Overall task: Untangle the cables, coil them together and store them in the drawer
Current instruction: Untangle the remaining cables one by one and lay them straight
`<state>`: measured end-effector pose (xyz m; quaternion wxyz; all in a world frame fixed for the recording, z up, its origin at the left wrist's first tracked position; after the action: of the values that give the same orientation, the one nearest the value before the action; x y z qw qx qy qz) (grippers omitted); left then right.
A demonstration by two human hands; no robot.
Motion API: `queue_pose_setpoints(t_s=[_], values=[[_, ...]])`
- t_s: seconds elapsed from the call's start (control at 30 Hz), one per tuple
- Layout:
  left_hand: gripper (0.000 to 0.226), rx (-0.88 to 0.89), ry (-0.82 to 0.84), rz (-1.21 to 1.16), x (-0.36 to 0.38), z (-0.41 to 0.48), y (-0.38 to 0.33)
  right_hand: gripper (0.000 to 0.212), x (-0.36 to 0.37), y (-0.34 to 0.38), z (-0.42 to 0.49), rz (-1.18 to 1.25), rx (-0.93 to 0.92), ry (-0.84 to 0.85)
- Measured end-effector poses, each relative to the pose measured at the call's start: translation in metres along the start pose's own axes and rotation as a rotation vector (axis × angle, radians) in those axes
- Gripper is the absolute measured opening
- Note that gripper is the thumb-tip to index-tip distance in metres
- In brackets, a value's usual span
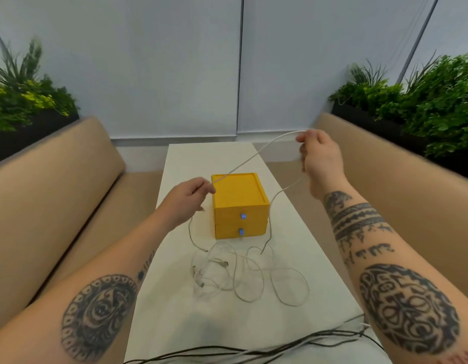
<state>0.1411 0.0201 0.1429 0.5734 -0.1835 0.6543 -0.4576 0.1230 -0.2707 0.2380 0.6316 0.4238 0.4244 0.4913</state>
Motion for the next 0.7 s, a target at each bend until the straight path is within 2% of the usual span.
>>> queue_pose_setpoints(t_s=[0.1, 0.23, 0.3, 0.37, 0.4, 0.43, 0.5, 0.53, 0.63, 0.7], values=[[0.028, -0.065, 0.000, -0.023, 0.006, -0.003, 0.028, 0.032, -0.017, -0.015, -0.002, 0.043, 0.032, -0.053], [0.024, -0.068, -0.022, -0.158, 0.005, 0.000, 0.020, 0.031, -0.035, -0.051, -0.009, 0.006, 0.134, -0.142], [0.023, -0.053, -0.051, -0.110, 0.001, 0.003, 0.008, 0.028, -0.035, -0.072, -0.010, -0.170, 0.244, -0.109], [0.021, -0.028, -0.046, -0.045, 0.001, 0.009, -0.007, 0.031, -0.033, -0.088, -0.015, -0.473, 0.379, -0.075], [0.019, -0.023, -0.035, 0.021, 0.002, 0.012, -0.016, 0.041, -0.029, -0.083, -0.018, -0.609, 0.382, -0.059], [0.018, -0.019, -0.025, 0.094, 0.004, 0.015, -0.023, 0.048, -0.018, -0.070, -0.019, -0.700, 0.306, -0.034], [0.016, 0.008, -0.001, 0.210, 0.009, 0.020, -0.040, 0.045, 0.019, -0.039, -0.021, -0.781, 0.072, 0.082], [0.016, 0.034, 0.003, 0.244, 0.012, 0.021, -0.049, 0.039, 0.042, -0.032, -0.023, -0.798, 0.011, 0.187], [0.018, 0.096, -0.024, 0.173, 0.015, 0.022, -0.063, 0.037, 0.108, -0.047, -0.039, -0.737, 0.103, 0.602], [0.018, 0.105, -0.049, 0.042, 0.013, 0.021, -0.061, 0.038, 0.130, -0.054, -0.048, -0.489, 0.185, 0.703]])
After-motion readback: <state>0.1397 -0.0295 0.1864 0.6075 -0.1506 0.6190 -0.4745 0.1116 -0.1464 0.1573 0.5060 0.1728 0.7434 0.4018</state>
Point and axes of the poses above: each hand's wrist, its own z-axis towards the middle knuckle, its own x-axis out of the palm, y = z × x, the point moved 10 cm from there along z, towards the middle knuckle, and after that the axes turned 15 degrees about y, right-handed, at the moved point
